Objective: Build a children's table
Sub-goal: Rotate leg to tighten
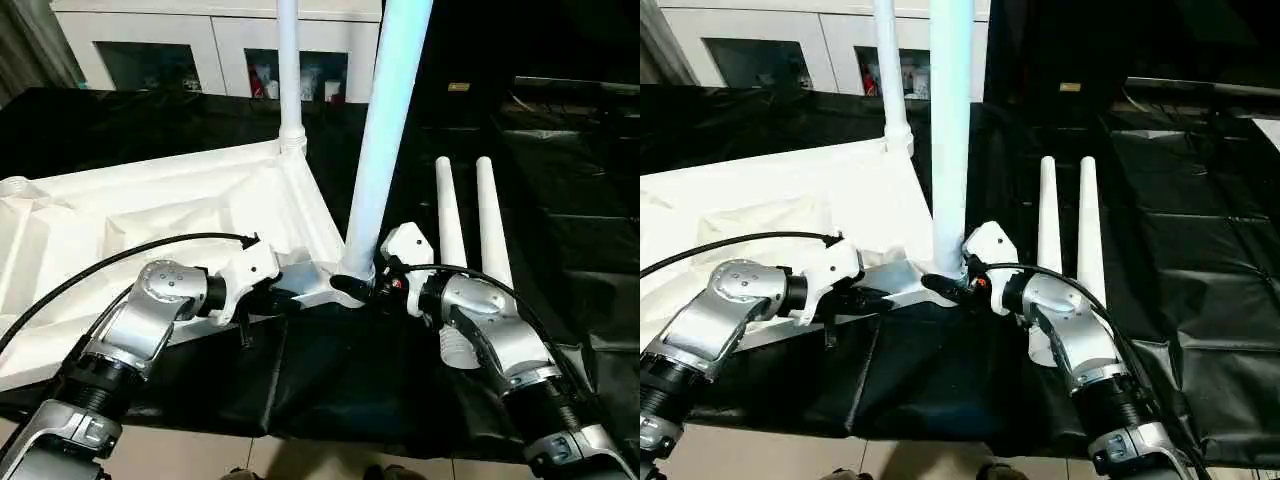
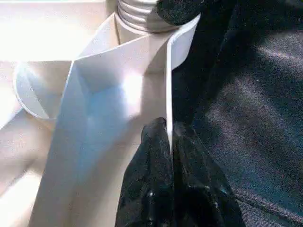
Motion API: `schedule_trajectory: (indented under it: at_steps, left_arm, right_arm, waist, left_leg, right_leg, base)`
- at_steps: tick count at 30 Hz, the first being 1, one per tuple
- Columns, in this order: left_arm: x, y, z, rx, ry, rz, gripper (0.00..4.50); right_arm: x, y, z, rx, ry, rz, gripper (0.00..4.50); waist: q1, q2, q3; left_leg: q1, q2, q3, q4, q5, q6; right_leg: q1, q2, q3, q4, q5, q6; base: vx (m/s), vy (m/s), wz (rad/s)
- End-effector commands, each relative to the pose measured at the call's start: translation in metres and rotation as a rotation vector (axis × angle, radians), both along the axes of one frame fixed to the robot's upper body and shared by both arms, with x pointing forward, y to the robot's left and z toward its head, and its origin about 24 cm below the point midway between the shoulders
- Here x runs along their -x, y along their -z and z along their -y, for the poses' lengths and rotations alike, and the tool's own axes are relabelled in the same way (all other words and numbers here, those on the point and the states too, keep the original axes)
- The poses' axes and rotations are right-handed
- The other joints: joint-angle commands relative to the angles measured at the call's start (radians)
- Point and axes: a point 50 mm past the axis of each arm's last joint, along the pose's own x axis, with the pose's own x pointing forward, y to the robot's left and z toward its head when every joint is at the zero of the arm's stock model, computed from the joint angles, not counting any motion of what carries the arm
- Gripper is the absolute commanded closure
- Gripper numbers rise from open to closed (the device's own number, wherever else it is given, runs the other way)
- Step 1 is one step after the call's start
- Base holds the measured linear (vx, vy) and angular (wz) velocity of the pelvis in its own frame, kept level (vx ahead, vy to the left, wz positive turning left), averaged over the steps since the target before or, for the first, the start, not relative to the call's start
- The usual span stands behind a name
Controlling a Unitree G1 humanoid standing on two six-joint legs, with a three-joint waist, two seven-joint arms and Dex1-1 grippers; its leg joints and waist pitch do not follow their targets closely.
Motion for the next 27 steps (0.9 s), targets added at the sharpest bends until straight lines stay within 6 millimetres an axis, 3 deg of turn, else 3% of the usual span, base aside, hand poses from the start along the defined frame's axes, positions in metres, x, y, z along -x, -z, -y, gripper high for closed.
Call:
schedule_trajectory:
  at_steps: [1,4,7,9,14,19,21,23,27]
  left_arm:
    - [0.002,-0.001,0.004,0.016,0.021,0.001,4.5]
    - [-0.002,0.002,0.008,0.034,-0.034,0.0,4.5]
    - [-0.007,0.005,0.012,0.041,-0.084,0.001,4.5]
    - [-0.013,0.009,0.017,0.044,-0.143,-0.002,4.5]
    - [-0.03,0.011,0.033,0.042,-0.305,0.021,4.5]
    - [-0.042,0.013,0.054,0.047,-0.455,0.018,4.5]
    - [-0.045,0.015,0.058,0.04,-0.491,0.018,4.5]
    - [-0.047,0.017,0.065,0.032,-0.521,0.019,4.5]
    - [-0.048,0.016,0.068,0.037,-0.51,0.021,4.5]
  right_arm:
    - [-0.001,0.005,0.002,0.026,0.016,-0.02,1.83]
    - [-0.004,0.011,0.0,0.01,0.106,-0.051,1.83]
    - [-0.007,0.015,-0.005,-0.013,0.176,-0.068,1.83]
    - [-0.009,0.02,-0.011,-0.044,0.261,-0.098,1.83]
    - [-0.015,0.033,-0.029,-0.072,0.489,-0.175,1.83]
    - [-0.019,0.044,-0.047,-0.046,0.643,-0.233,1.83]
    - [-0.021,0.045,-0.051,-0.051,0.678,-0.247,1.83]
    - [-0.025,0.042,-0.06,-0.086,0.695,-0.253,1.83]
    - [-0.026,0.038,-0.068,-0.131,0.657,-0.247,1.83]
  waist:
    - [0.004,-0.005,-0.079]
    - [0.004,-0.004,-0.078]
    - [0.001,-0.007,-0.067]
    - [0.0,-0.006,-0.065]
    - [-0.001,-0.002,-0.065]
    - [-0.003,-0.003,-0.062]
    - [-0.003,-0.006,-0.064]
    - [-0.004,-0.001,-0.065]
    - [-0.008,0.001,-0.068]
  left_leg:
    - [-0.004,0.011,0.003,-0.047,-0.105,0.072]
    - [-0.003,0.011,0.004,-0.047,-0.114,0.065]
    - [0.004,0.01,0.003,-0.054,-0.196,0.036]
    - [0.01,0.009,0.002,-0.056,-0.226,0.018]
    - [0.014,0.005,-0.001,-0.058,-0.245,-0.007]
    - [0.021,-0.001,-0.004,-0.058,-0.301,-0.006]
    - [0.021,0.0,-0.004,-0.059,-0.306,0.006]
    - [0.023,0.0,-0.006,-0.062,-0.324,0.009]
    - [0.015,0.004,-0.011,-0.069,-0.339,0.016]
  right_leg:
    - [0.076,-0.048,0.047,-0.053,-0.088,-0.242]
    - [0.074,-0.049,0.047,-0.055,-0.109,-0.239]
    - [0.068,-0.05,0.045,-0.074,-0.278,-0.197]
    - [0.063,-0.052,0.046,-0.084,-0.364,-0.167]
    - [0.058,-0.05,0.045,-0.092,-0.422,-0.139]
    - [0.047,-0.049,0.037,-0.108,-0.525,-0.092]
    - [0.049,-0.049,0.037,-0.11,-0.503,-0.09]
    - [0.047,-0.049,0.033,-0.113,-0.507,-0.089]
    - [0.056,-0.052,0.029,-0.114,-0.484,-0.087]
  base:
    - [0.0,0.0,0.0]
    - [0.0,0.0,0.0]
    - [0.0,0.0,0.0]
    - [0.0,0.0,0.0]
    - [0.0,0.0,0.0]
    - [0.0,0.0,0.0]
    - [0.0,0.0,0.0]
    - [0.0,0.0,0.0]
    - [0.0,0.0,0.0]
